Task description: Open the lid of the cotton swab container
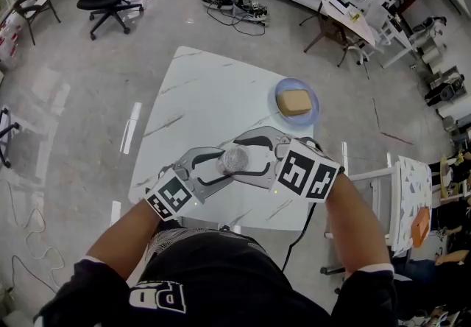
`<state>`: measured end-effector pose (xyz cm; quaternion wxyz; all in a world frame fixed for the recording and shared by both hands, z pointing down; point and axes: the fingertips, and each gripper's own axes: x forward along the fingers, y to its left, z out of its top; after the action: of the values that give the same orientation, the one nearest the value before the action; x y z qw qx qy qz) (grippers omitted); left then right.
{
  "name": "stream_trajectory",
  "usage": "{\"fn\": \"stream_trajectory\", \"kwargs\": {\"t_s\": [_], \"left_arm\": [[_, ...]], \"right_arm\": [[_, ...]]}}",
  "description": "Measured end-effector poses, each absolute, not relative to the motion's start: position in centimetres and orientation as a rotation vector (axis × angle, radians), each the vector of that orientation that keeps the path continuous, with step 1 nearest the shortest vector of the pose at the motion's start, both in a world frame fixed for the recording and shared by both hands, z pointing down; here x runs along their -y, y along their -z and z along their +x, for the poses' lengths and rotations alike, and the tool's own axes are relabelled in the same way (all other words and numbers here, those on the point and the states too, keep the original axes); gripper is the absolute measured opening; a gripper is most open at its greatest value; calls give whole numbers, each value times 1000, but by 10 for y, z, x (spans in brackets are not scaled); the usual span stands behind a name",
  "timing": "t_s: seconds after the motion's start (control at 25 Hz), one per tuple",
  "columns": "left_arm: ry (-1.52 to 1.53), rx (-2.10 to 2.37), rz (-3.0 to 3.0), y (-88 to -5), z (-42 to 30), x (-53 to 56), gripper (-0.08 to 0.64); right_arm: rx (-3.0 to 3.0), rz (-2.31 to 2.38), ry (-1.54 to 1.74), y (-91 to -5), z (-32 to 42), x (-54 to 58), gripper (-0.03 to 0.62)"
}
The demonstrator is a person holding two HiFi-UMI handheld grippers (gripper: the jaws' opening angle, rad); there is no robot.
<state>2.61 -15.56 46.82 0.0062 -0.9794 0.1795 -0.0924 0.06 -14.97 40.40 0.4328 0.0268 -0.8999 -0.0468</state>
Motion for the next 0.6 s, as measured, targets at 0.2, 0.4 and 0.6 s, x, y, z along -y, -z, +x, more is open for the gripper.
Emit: {"fn": "stream_trajectory", "kwargs": {"t_s": [0.2,0.4,0.6], "left_arm": [[286,-568,-3058,-465,27,159,284],[282,-581,-3056,-464,28,163,284],[278,-583,-3059,-464,28,168,284]], "right_arm": [[2273,106,109,-393,7,155,259],[2292,142,99,-388,15,160,258],[2301,165,90,-387,21,165,258]]}}
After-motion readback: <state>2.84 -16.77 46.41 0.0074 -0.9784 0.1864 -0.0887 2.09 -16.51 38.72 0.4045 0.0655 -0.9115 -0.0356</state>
